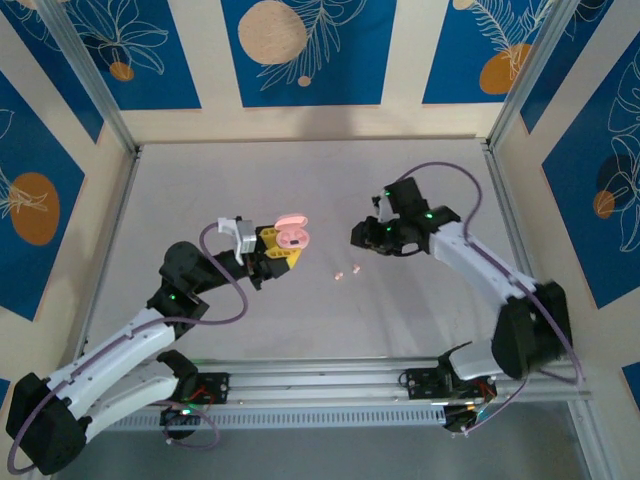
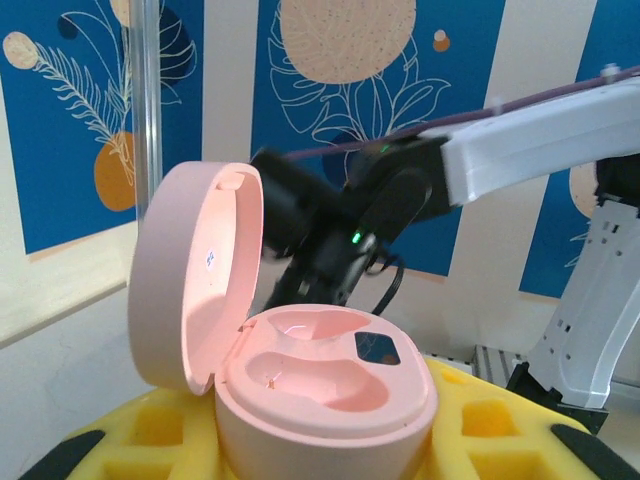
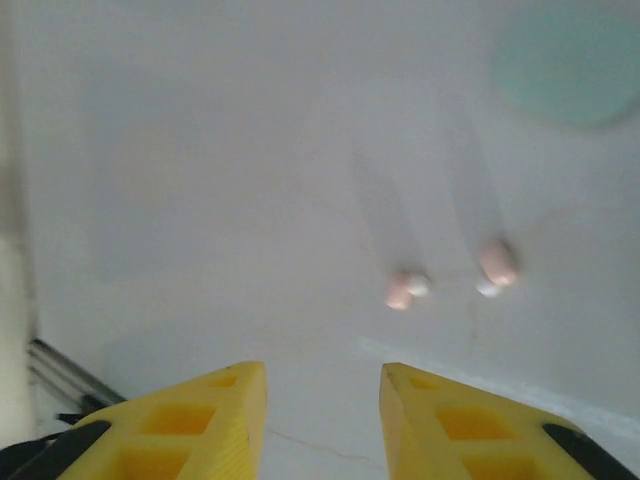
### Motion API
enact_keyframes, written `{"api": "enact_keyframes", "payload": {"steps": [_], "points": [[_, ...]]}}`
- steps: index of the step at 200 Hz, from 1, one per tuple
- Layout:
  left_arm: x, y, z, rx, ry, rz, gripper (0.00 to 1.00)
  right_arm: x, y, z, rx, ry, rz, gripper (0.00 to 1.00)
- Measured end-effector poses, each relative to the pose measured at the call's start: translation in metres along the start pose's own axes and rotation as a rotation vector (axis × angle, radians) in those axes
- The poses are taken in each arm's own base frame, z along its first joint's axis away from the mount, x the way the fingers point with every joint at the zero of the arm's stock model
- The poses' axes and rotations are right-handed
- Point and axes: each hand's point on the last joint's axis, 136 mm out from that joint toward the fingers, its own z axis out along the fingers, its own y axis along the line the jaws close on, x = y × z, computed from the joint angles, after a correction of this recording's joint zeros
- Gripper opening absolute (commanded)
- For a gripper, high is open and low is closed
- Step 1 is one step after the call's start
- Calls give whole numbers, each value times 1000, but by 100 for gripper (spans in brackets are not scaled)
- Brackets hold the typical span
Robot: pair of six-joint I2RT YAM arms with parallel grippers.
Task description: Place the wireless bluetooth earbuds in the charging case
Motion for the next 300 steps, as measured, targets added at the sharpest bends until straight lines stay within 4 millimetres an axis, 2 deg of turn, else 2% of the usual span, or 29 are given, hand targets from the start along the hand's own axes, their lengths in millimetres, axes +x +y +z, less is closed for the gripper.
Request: {"api": "enact_keyframes", "payload": {"steps": [18, 40, 97, 119, 156, 213, 242, 262, 300], "points": [[-2, -1, -2, -3, -6, 4, 24, 11, -22, 26, 99, 87, 33, 39], [-4, -3, -4, -5, -11, 11, 25, 15, -36, 43, 169, 135, 48, 40], [-5, -4, -5, -7, -11, 17, 25, -10, -49, 76, 293, 157, -63, 39], [-5, -4, -6, -7, -11, 17, 25, -14, -55, 86, 318, 173, -96, 39], [-3, -3, -5, -8, -3, 12, 25, -11, -65, 96, 326, 214, -98, 39], [3, 0, -3, -12, 15, -2, 25, 1, -69, 102, 275, 262, -72, 35], [4, 0, -3, -12, 17, -3, 25, 1, -68, 102, 252, 268, -65, 35], [4, 0, -3, -12, 17, -3, 25, 1, -68, 102, 241, 272, -63, 29], [4, 0, -3, -12, 17, -3, 25, 11, -61, 103, 193, 302, -56, 28]]}}
